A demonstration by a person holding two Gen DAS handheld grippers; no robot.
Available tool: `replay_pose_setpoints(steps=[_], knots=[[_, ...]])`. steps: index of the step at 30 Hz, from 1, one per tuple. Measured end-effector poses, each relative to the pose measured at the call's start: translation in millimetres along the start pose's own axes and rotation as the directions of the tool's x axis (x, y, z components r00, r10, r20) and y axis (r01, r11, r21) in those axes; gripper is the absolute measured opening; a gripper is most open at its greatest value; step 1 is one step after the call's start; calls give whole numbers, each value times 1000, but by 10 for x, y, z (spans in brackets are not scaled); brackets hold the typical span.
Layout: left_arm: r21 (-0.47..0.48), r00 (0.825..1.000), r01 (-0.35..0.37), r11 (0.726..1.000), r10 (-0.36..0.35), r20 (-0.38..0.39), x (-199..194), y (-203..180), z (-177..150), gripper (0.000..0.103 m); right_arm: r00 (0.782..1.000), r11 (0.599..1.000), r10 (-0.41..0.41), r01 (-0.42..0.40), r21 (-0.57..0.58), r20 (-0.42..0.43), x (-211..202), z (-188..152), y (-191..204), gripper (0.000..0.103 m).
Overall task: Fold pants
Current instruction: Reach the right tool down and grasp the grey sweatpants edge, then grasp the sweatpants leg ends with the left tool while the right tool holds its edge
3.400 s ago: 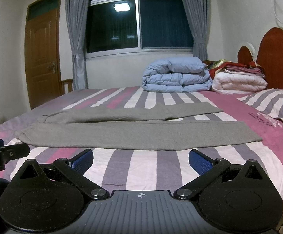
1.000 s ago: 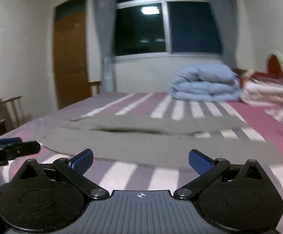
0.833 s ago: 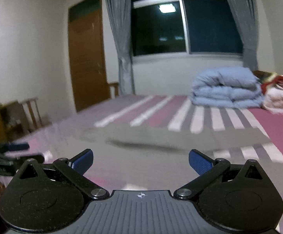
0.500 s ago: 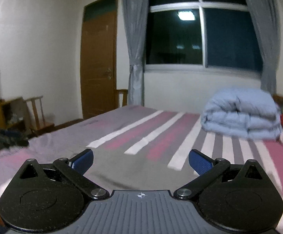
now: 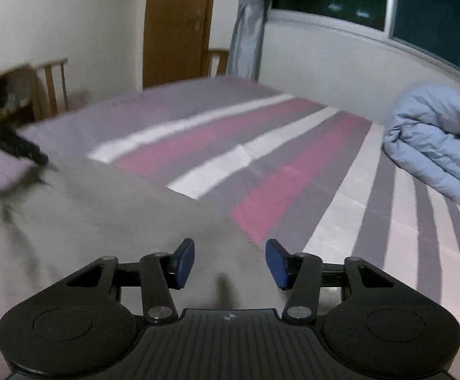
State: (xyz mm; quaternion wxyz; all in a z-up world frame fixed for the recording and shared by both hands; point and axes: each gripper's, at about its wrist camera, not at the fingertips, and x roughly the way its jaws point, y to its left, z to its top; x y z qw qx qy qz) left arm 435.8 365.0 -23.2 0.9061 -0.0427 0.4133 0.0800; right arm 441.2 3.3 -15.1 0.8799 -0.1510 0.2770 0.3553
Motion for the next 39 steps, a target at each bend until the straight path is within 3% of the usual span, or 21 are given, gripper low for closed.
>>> replay_pose_setpoints(steps=[2,7,10,13,17,18,19,20,23,26,29,31,33,35,39], knots=[[14,999,30,999,-29,-34,192,88,43,53,1000,1000,-2,2,3,-7,217,13,-128,51],[23,993,76,997,-73,-97,528,144,96,58,990,995,96,-93,36,-103,653,-2,-423,51],[7,991,95,995,-94,-96,583,200,86,64,977,989,148,-143,38,-156,790,-92,-489,51],[7,989,122,992,-121,-89,634,229,42,68,974,986,166,-161,47,-156,815,-144,-512,51],[-6,986,156,988,-157,-60,689,285,34,67,979,989,141,-134,54,-146,825,-205,-421,43],[-5,985,165,986,-165,-49,680,285,27,58,980,989,142,-135,54,-140,780,-209,-405,37],[-1,981,191,982,-191,-37,662,275,25,27,980,988,149,-142,59,-134,768,-206,-414,19],[-3,974,222,975,-222,-31,639,242,30,25,981,989,142,-136,53,-134,750,-199,-425,14],[43,983,182,982,-182,18,528,127,-4,15,986,992,120,-116,43,-115,701,-148,-373,9],[7,978,186,983,-186,92,342,179,-18,9,993,995,97,-94,46,-72,518,-76,-322,8],[10,962,212,977,-211,175,73,184,-21,8,996,996,91,-91,22,-17,189,38,-230,8],[17,942,227,974,-224,250,-189,168,-27,8,996,996,88,-87,-30,14,-94,131,-81,8],[22,908,255,967,-247,338,-508,167,-79,8,996,994,74,-70,-83,45,-441,195,84,8],[37,888,266,963,-260,380,-777,170,-175,8,996,991,55,-44,-128,76,-789,202,245,8],[67,874,264,962,-268,405,-1232,125,-551,8,993,976,40,-15,-218,110,-1446,-5,648,8]])
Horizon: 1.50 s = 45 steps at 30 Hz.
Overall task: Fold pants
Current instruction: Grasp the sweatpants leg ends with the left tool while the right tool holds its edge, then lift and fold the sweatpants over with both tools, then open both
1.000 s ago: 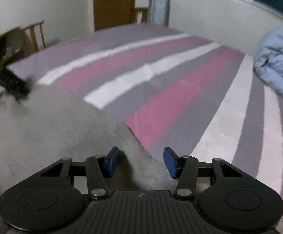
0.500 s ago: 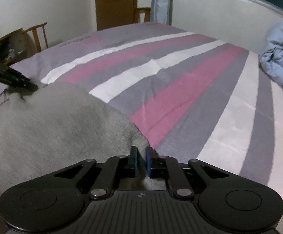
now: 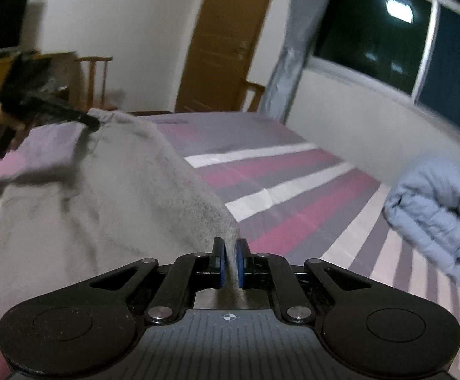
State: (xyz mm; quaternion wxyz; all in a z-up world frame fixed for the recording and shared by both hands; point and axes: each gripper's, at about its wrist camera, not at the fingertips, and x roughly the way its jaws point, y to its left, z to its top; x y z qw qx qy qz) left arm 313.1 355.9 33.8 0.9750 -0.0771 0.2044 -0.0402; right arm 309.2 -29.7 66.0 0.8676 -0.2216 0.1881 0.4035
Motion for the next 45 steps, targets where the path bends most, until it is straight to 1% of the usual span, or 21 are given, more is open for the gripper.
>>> replay_pose_setpoints(steps=[4,7,9,12,14,16,18,19,20,21,23,25,30,33,36,37,38,40,41,43,45], knots=[[-34,1000,-7,999,7,-10,-388,-186,-331,8,1000,1000,4,-4,-25,-17,-374,-368,577,8],[-74,997,-46,996,41,-69,-593,-253,-653,13,998,1000,26,-26,11,-66,-489,-808,1017,8],[-106,984,-130,986,116,-134,-657,-289,-839,16,993,999,30,-27,28,-111,-519,-1085,1272,9],[-189,956,-245,951,204,-212,-871,-288,-1105,16,995,992,-2,14,125,-99,-696,-1332,1440,9],[-239,955,-264,935,217,-203,-1028,-315,-1164,16,997,970,-16,32,240,-71,-838,-1394,1427,9],[-305,958,-271,913,225,-178,-1192,-383,-1188,18,998,934,-44,55,353,-38,-952,-1426,1351,9],[-363,962,-264,894,216,-170,-1257,-445,-1176,19,997,895,-71,71,440,-16,-994,-1405,1301,15],[-383,964,-255,888,203,-171,-1258,-435,-1169,20,997,878,-76,70,474,-6,-990,-1380,1259,33],[-406,968,-239,882,183,-173,-1236,-434,-1160,20,996,861,-89,75,503,4,-975,-1338,1203,55],[-428,970,-226,875,162,-180,-1200,-426,-1156,20,995,848,-97,70,525,23,-974,-1303,1190,59],[-458,970,-215,862,133,-204,-1089,-416,-1140,20,996,815,-79,38,578,45,-946,-1258,1120,59],[-487,970,-209,848,118,-211,-992,-392,-1144,20,998,765,-57,17,644,41,-892,-1231,1053,59],[-557,968,-204,805,81,-237,-799,-298,-1165,20,999,603,9,-42,797,47,-739,-1259,810,59],[-556,968,-202,806,78,-239,-759,-273,-1180,20,998,515,52,-43,856,19,-547,-1272,671,59],[-550,967,-207,809,85,-239,-732,-257,-1183,19,999,473,48,-9,881,-16,-413,-1271,568,59],[-538,967,-210,816,90,-240,-718,-266,-1174,18,999,467,39,5,884,-26,-383,-1272,548,54],[-525,966,-213,824,96,-240,-705,-277,-1166,18,999,465,38,16,885,-37,-351,-1266,535,35],[-497,964,-222,839,111,-243,-678,-298,-1154,16,998,466,40,26,884,-50,-320,-1272,533,25],[-488,963,-225,843,116,-243,-672,-306,-1153,16,998,478,35,34,878,-58,-312,-1249,558,11],[-468,964,-230,853,132,-233,-666,-327,-1138,15,998,513,20,45,857,-65,-323,-1218,606,5],[-454,970,-220,864,144,-196,-709,-350,-1083,15,1000,550,-17,22,835,-15,-448,-1150,655,4]])
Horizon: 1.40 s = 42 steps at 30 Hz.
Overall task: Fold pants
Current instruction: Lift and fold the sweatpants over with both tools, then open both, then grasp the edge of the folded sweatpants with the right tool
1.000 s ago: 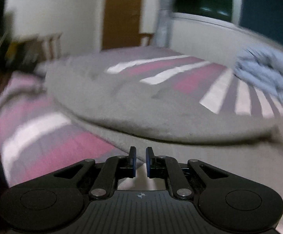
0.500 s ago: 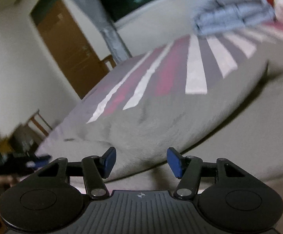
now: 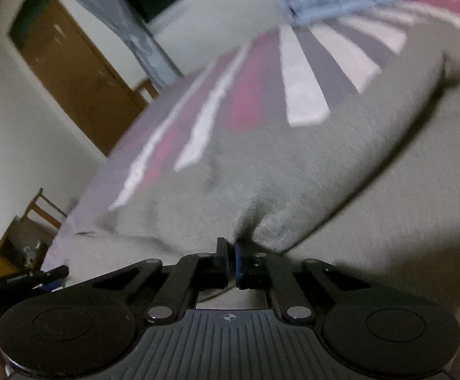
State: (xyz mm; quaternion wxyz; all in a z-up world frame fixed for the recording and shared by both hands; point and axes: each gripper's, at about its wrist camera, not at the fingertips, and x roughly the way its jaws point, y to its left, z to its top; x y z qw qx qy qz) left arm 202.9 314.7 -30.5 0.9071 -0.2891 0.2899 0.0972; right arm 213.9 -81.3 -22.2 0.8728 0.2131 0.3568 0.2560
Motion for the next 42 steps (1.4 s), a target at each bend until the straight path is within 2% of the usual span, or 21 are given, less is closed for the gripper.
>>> replay_pose_setpoints(steps=[3,5,6,7,8,11,12,14,15,18,22,25,28,30,32,33,36,38,41,42], knots=[[38,996,28,999,-31,79,-162,-56,24,15,996,997,52,-48,-54,71,-222,-12,123,4],[92,999,-7,996,3,42,-124,-75,-33,15,998,997,39,-35,-74,58,-280,-112,89,4],[141,998,-54,989,55,-4,-29,-70,-99,15,1000,994,14,-11,-106,26,-243,-221,58,4],[151,997,-64,986,70,-35,45,-37,-161,16,999,992,-19,15,-126,-31,-145,-353,-5,4],[129,998,-52,990,57,-36,61,0,-206,16,997,993,-31,23,-113,-68,-61,-456,-74,4],[90,999,-43,995,44,-12,-49,13,-235,20,999,999,11,-12,-34,-54,-146,-535,-230,5],[96,998,-63,993,64,-4,-100,-15,-247,25,998,1000,18,-20,-24,-52,-201,-530,-231,6],[122,995,-103,987,103,10,-218,-82,-251,26,999,998,19,-21,-67,-26,-355,-523,-178,9],[146,991,-130,981,126,36,-316,-168,-264,24,1000,995,19,-19,-94,-7,-441,-509,-129,9],[199,989,-138,970,123,87,-499,-449,-320,26,998,989,-10,18,-146,59,-681,-460,-127,9],[202,989,-144,969,133,67,-357,-817,-485,29,994,983,-70,84,-162,87,-702,-322,-153,9],[242,988,-156,958,151,38,-148,-1121,-674,30,988,976,-124,138,-168,89,-610,-138,-140,9],[292,982,-187,938,188,24,61,-1315,-845,41,977,961,-196,208,-184,80,-503,68,-154,10],[338,976,-213,917,218,24,196,-1385,-966,44,972,953,-226,234,-192,67,-378,252,-135,21],[356,973,-227,907,225,47,227,-1380,-1062,46,963,940,-259,268,-212,71,-290,348,-126,50],[353,974,-227,908,219,63,232,-1360,-1102,46,961,936,-267,276,-220,67,-239,389,-122,53],[325,980,-201,924,185,79,211,-1279,-1154,46,954,918,-298,298,-261,39,-41,489,-101,53],[313,981,-192,930,177,76,198,-1263,-1149,47,934,888,-357,344,-306,14,121,503,-98,53],[332,978,-208,920,190,85,215,-1302,-1173,47,891,847,-453,417,-331,-35,331,469,-181,53],[341,977,-212,916,194,88,215,-1316,-1179,47,889,845,-457,419,-331,-40,344,456,-211,52]])
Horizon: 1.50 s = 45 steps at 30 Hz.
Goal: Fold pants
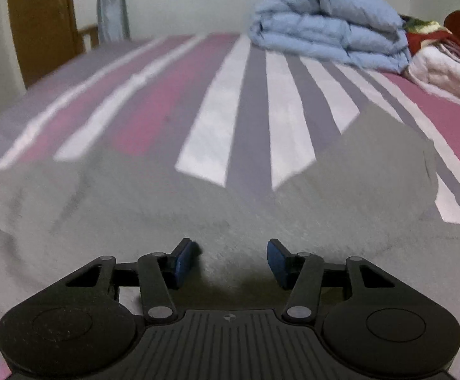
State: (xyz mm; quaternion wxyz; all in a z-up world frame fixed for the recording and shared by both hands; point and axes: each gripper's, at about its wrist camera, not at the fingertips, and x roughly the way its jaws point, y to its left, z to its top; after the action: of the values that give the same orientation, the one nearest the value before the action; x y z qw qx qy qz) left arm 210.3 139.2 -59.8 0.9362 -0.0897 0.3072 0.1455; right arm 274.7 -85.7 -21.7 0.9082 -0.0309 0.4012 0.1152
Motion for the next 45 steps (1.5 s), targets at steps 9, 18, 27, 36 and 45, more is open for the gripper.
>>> replay_pose_setpoints(steps=[9,18,27,36,45], knots=[[0,1000,10,1000,-10,21,9,7,-31,47,998,993,43,-48,106,55,-590,-480,-311,4],[-10,999,28,1000,-27,28,-19,45,-45,47,994,977,14,-37,209,108,-1036,-925,-524,50],[-20,999,30,999,-29,30,-10,41,-42,48,989,998,-47,41,51,143,-731,-222,-495,61],[-16,999,26,1000,-25,31,1,37,-44,49,991,978,-60,34,207,120,-777,-504,-1186,3],[-20,999,9,1000,-8,31,5,-4,-38,49,992,951,-31,-9,309,126,-1145,-1102,-1598,4]])
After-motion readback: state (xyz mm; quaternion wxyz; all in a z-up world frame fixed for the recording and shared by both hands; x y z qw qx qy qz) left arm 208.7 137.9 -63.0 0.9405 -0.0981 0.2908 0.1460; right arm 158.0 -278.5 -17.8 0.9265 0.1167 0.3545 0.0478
